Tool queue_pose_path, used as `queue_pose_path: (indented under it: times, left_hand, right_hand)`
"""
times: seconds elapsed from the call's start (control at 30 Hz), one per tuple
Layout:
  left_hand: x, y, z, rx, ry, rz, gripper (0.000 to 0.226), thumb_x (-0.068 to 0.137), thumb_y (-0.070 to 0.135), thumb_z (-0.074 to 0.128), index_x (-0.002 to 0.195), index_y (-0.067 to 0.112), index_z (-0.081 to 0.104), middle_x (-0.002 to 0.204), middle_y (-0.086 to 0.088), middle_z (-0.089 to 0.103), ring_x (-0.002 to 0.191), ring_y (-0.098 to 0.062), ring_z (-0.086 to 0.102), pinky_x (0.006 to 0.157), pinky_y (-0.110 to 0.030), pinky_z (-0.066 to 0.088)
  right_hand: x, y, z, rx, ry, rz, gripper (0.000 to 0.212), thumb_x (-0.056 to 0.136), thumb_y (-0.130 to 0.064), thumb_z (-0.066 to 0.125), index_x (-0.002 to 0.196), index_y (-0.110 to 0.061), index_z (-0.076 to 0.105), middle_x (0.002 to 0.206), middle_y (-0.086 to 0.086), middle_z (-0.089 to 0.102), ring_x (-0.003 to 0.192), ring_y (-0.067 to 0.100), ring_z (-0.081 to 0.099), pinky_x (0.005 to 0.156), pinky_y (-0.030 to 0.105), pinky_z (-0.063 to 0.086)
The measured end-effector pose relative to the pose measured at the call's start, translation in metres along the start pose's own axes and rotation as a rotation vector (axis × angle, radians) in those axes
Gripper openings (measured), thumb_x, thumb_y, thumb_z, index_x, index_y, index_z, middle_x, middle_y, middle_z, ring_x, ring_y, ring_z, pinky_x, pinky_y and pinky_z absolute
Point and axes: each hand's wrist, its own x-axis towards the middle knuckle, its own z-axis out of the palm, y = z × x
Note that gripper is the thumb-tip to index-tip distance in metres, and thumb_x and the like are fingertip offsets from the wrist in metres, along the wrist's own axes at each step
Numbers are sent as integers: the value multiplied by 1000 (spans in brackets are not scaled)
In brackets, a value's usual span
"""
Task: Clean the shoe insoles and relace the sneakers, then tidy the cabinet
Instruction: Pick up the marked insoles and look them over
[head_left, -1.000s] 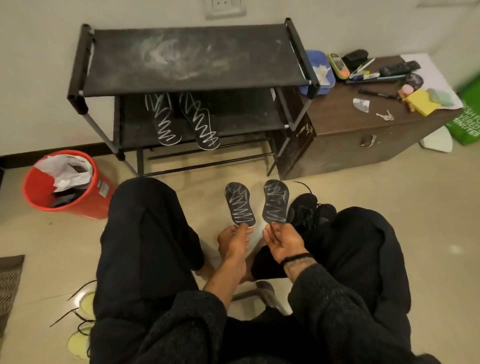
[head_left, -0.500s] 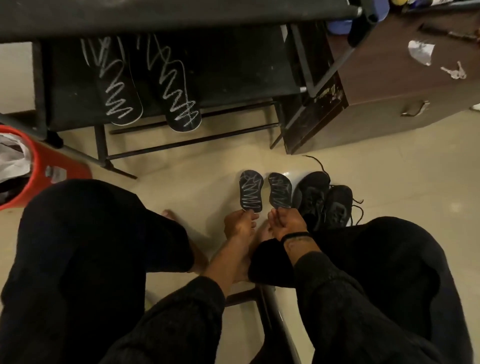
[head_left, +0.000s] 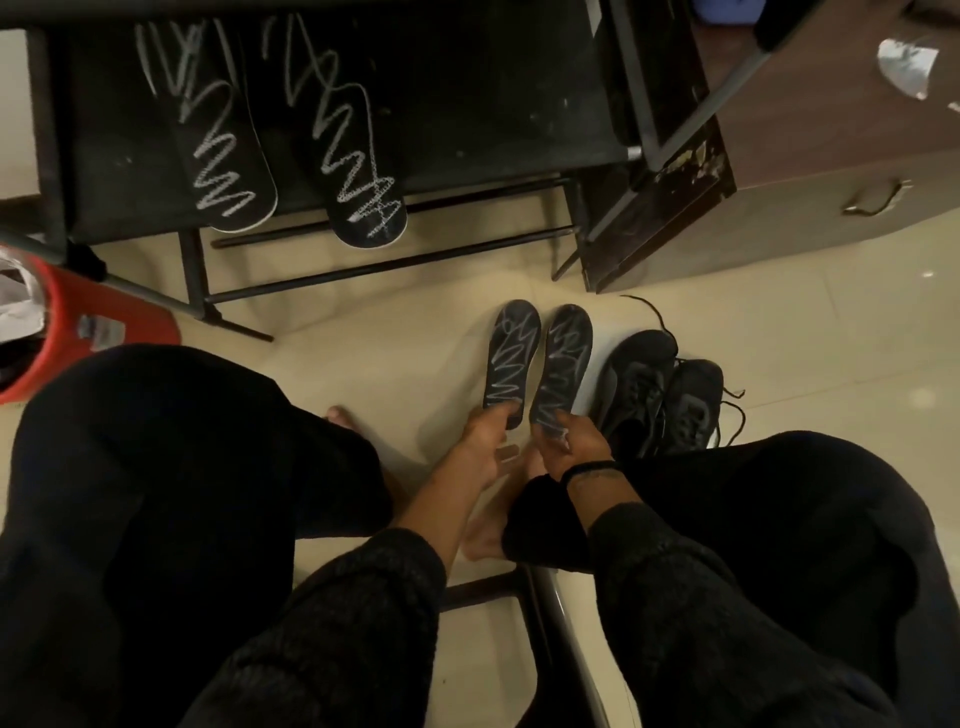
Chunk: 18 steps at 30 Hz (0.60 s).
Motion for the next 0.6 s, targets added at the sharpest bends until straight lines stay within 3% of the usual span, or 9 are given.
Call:
queue_pose_path:
  times: [0.07, 0.13, 0.2, 0.27, 0.43, 0.53, 0.6]
  left_hand:
    - [-9, 5, -2, -67, -37, -36, 25, 93, 42, 66, 107, 22, 60, 113, -2, 54, 110, -32, 52, 87, -43, 53]
    - [-15, 10, -6, -84, -55, -3, 42, 93, 46, 64, 125, 19, 59, 127, -3, 54, 113, -30, 54, 86, -43, 52]
    - [-24, 19, -11, -135, -28, 46, 44, 96, 44, 61, 128, 14, 61, 127, -3, 62, 111, -25, 59, 87, -40, 51]
    - [-42, 34, -20, -261, 19, 135, 28, 101, 35, 54, 116, 13, 63, 110, -3, 70, 98, -21, 64, 83, -36, 52]
    - [-102, 79, -66, -539, 113, 442, 23, 101, 27, 51, 119, 17, 63, 110, -5, 72, 102, -22, 68, 88, -36, 55]
    - [-140, 103, -101, -643, 144, 567, 16, 98, 32, 56, 107, 23, 65, 114, -3, 71, 105, -22, 68, 93, -38, 55]
    - [-161, 115, -121, -700, 147, 616, 25, 96, 40, 59, 114, 24, 64, 116, -1, 70, 106, -21, 68, 95, -40, 54]
  right_hand:
    - [-4, 0, 2, -19, -40, 3, 21, 102, -6, 50, 122, -3, 54, 120, 15, 52, 104, 24, 59, 86, 32, 58]
    - [-12, -3, 7, -51, -64, -11, 28, 101, -7, 53, 126, 4, 55, 120, 17, 57, 100, 24, 61, 71, 29, 61]
    - [-32, -9, 20, -91, -118, -31, 22, 100, -9, 55, 119, 2, 59, 110, 17, 63, 91, 23, 63, 82, 31, 58]
    - [-55, -16, 38, -143, -176, -83, 19, 99, -11, 58, 115, -1, 60, 103, 13, 66, 93, 23, 65, 96, 35, 54]
    - [-117, -25, 98, -256, -443, -149, 23, 98, -17, 62, 119, -8, 61, 123, 14, 64, 113, 24, 63, 88, 33, 54]
    - [-154, -21, 132, -295, -555, -199, 21, 93, -20, 70, 112, -11, 66, 119, 15, 68, 111, 26, 66, 87, 35, 57]
    - [-174, -14, 151, -337, -598, -239, 28, 89, -21, 75, 112, -9, 66, 114, 14, 70, 108, 26, 68, 91, 37, 57]
